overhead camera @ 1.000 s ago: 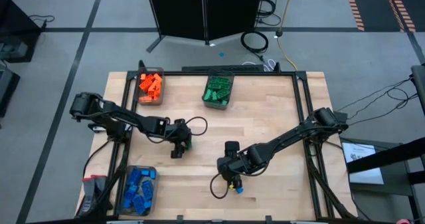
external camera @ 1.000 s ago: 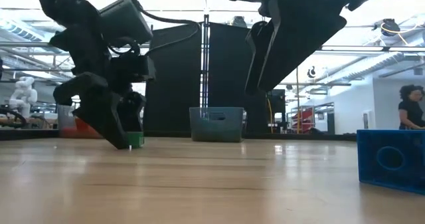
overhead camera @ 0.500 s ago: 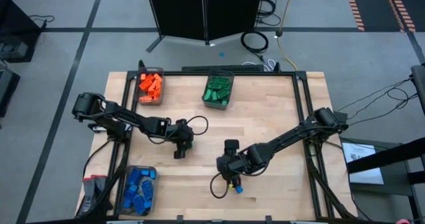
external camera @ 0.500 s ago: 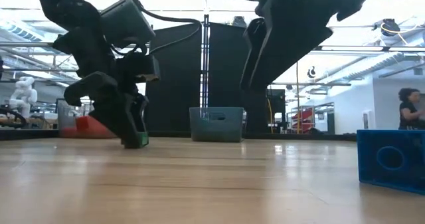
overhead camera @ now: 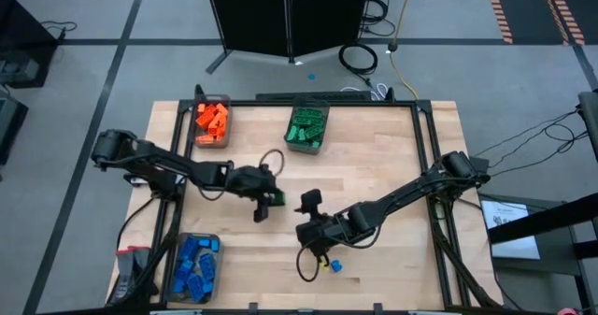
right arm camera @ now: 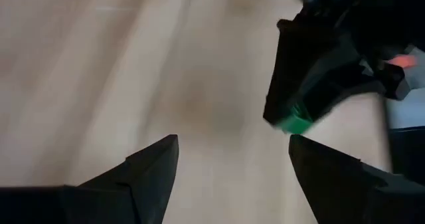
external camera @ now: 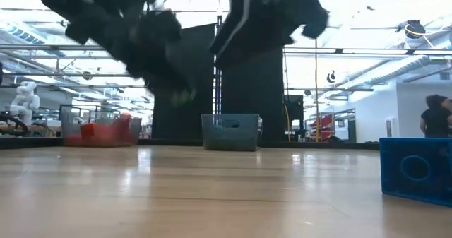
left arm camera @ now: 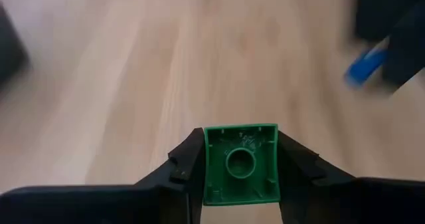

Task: Sort blocks
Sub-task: Put the green game piece into the top right black transparent bin

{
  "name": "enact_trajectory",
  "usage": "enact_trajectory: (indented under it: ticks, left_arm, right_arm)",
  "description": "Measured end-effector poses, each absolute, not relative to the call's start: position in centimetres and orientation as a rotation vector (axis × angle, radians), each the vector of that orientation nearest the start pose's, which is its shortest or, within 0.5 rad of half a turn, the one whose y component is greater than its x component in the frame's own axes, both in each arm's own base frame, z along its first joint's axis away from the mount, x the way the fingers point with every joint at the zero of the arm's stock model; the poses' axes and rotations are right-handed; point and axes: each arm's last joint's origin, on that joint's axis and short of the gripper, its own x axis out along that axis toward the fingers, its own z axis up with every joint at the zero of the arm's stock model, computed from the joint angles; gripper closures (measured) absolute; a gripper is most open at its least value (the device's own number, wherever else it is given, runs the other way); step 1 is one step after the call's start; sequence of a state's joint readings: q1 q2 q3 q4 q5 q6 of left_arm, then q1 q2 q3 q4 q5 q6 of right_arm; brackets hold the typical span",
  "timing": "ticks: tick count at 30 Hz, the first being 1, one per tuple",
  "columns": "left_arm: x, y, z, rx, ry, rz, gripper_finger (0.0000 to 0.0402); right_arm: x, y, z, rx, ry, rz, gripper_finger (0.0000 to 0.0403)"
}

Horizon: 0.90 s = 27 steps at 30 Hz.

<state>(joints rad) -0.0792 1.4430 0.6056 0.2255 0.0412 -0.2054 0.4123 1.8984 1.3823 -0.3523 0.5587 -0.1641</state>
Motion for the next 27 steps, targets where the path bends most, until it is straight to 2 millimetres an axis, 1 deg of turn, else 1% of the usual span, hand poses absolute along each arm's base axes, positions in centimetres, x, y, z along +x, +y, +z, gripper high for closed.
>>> enact_trajectory:
  ticks: [4, 8, 15, 20, 24, 27]
  left_arm:
    - [27.3, -2.3, 19.7, -0.221, 0.433, -0.079, 0.0283]
    - [26.9, -2.3, 21.6, -0.243, 0.329, -0.098, 0.0283]
    - [26.5, -2.3, 22.8, -0.292, 0.266, -0.116, 0.0283]
    - [26.7, -2.5, 23.5, -0.333, 0.201, -0.172, 0.0283]
    - [26.8, -2.6, 24.5, -0.338, 0.103, -0.219, 0.0283]
    - [26.8, -2.7, 24.7, -0.34, 0.073, -0.235, 0.0283]
  right_arm:
    - [38.4, 14.7, 22.1, -0.7, 0.712, -0.205, 0.0122]
    - [38.8, 14.6, 22.8, -0.815, 0.663, -0.278, 0.0122]
    - [39.4, 14.7, 24.0, -0.925, 0.588, -0.363, 0.0122]
    - [39.8, 14.6, 25.0, -1.002, 0.545, -0.452, 0.0122]
    - [39.9, 14.7, 25.4, -1.032, 0.529, -0.454, 0.0122]
    - [40.0, 14.5, 25.6, -1.013, 0.514, -0.471, 0.0122]
